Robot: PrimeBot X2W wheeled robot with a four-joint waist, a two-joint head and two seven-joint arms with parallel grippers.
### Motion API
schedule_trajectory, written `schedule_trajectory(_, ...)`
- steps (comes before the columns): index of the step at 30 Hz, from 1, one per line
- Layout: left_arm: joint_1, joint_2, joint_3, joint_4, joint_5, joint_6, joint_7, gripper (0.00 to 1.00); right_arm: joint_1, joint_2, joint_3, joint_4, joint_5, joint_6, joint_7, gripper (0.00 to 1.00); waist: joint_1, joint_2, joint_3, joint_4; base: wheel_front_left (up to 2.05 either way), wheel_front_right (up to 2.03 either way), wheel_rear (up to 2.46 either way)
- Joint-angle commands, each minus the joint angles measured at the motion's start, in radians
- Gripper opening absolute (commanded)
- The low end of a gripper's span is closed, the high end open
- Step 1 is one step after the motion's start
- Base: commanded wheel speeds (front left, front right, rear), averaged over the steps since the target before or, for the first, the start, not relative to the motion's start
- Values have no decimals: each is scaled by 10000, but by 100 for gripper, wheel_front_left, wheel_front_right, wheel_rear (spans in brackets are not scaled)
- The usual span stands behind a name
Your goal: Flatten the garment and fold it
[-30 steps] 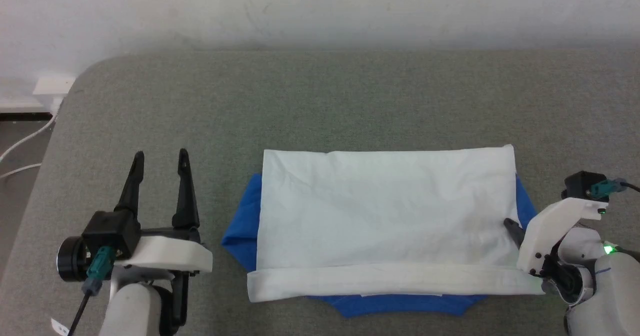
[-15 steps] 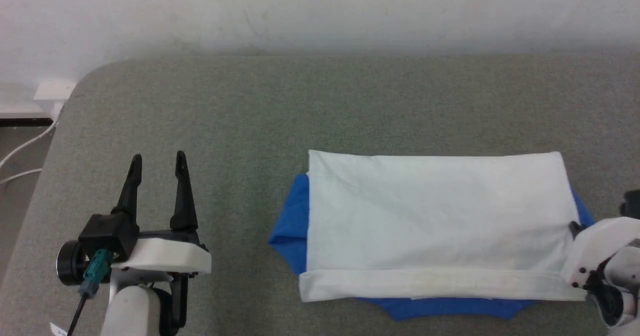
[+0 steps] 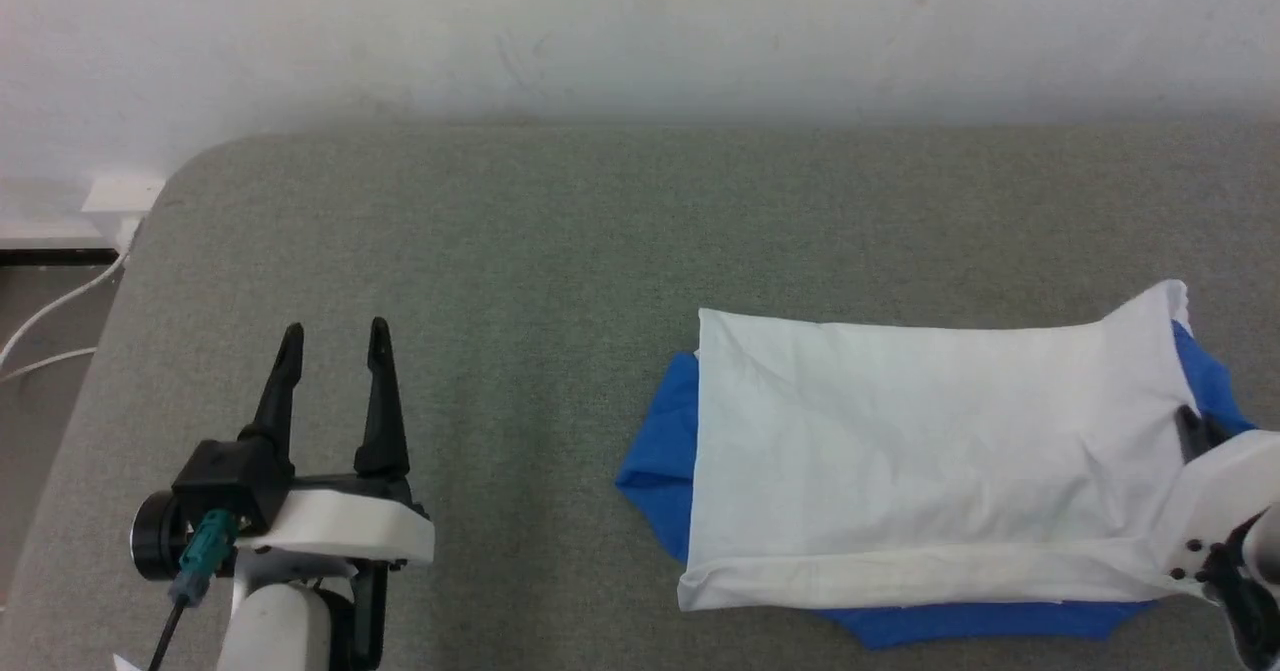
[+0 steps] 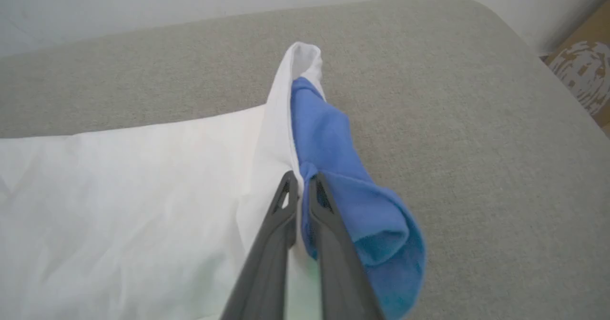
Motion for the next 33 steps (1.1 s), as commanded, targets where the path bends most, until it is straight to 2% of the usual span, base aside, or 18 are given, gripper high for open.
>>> schedule_trajectory(1, 102, -35, 48, 31, 135, -86, -47, 100, 183, 31, 329, -422, 203, -9, 157, 0, 0, -1, -36, 44, 0, 0, 0)
schedule_trajectory(6, 83, -72, 32, 75, 197, -170, -47, 100, 760, 36, 2472, -2394, 661, -9, 1123, 0, 0, -1, -31, 178, 0, 0, 0)
schedule_trajectory(10, -25, -98, 29, 77, 203, -209, -47, 100, 604, 37, 4249, -2883, 486, -9, 1476, 0, 0, -1, 115, 292, 0, 0, 0)
schedule_trajectory(13, -154, -114, 19, 106, 194, -253, -47, 100, 156, 38, 5398, -2484, 462, -9, 1463, 0, 0, -1, 268, 412, 0, 0, 0)
schedule_trajectory(17, -319, -132, 5, 130, 192, -305, -47, 100, -571, 38, 6549, -1310, 672, -9, 1249, 0, 0, -1, 490, 581, 0, 0, 0)
schedule_trajectory(22, -491, -153, -91, 152, 185, -303, -47, 100, -1483, 38, 7480, 517, 1209, -9, 947, 0, 0, -1, 782, 802, 0, 0, 0)
schedule_trajectory(26, -594, -160, -127, 218, 173, -337, -47, 100, -1984, 39, 7818, 1441, 1432, -9, 886, 0, 0, -1, 921, 911, 0, 0, 0)
schedule_trajectory(27, -630, -162, -129, 238, 165, -351, -47, 100, -2135, 39, 7922, 1679, 1471, -9, 847, 23, 0, -1, 954, 942, 0, 0, 0)
schedule_trajectory(28, -660, -163, -128, 256, 161, -362, -47, 100, -2243, 39, 8010, 1862, 1591, -9, 808, 100, 0, -1, 976, 965, 0, 0, 0)
schedule_trajectory(33, -659, -169, -71, 295, 168, -358, -47, 100, -2521, 39, 8114, 1818, 2512, -9, 60, 100, 0, -1, 951, 928, 0, 0, 0)
